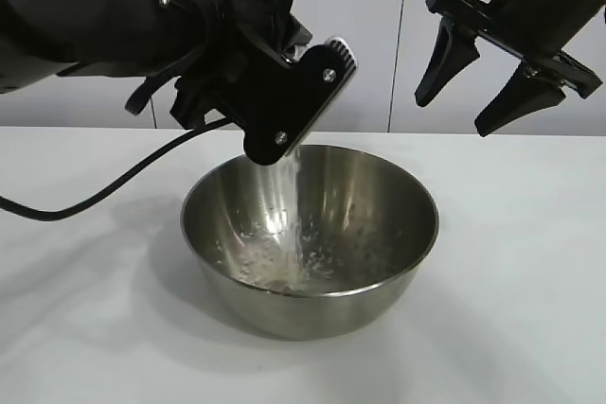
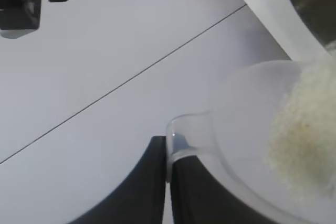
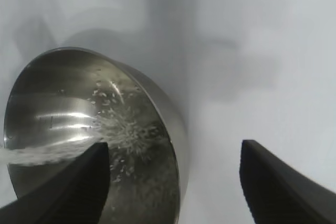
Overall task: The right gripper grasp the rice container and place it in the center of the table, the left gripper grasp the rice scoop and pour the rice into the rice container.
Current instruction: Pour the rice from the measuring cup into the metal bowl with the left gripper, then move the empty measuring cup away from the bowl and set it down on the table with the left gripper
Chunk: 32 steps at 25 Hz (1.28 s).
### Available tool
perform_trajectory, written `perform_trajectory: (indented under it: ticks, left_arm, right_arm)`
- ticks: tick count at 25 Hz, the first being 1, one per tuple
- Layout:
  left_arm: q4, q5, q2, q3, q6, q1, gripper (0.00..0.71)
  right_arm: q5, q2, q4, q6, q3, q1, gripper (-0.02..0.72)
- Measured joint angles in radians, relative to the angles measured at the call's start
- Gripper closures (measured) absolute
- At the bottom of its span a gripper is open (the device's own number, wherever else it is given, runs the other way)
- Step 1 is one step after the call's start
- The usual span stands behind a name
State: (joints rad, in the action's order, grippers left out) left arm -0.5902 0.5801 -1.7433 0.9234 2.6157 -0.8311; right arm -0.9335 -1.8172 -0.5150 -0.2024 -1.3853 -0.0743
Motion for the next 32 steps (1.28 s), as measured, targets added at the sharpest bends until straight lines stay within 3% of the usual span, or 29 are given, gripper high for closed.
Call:
perform_trajectory:
  ticks: [11, 20, 27, 32]
  left_arm:
    - [-0.034, 0.003, 0.000, -0.001, 0.219, 0.000, 0.701]
    - [-0.059, -0.006, 0.000, -0.001, 0.219, 0.000, 0.701]
    - [-0.275, -0.047, 0.000, 0.048, -0.096, 0.000, 0.701]
    - [-0.447, -0.045, 0.028, 0.072, -0.428, 0.006, 0.701]
  right_arm:
    - [-0.001, 0.000, 0.000, 0.000, 0.000, 0.000, 0.219]
    - [0.000, 0.000, 0.000, 0.000, 0.000, 0.000, 0.219]
    - [0.000, 0.000, 0.001, 0.000, 0.000, 0.000, 0.219]
    - [0.000, 0.000, 0.001, 0.000, 0.000, 0.000, 0.219]
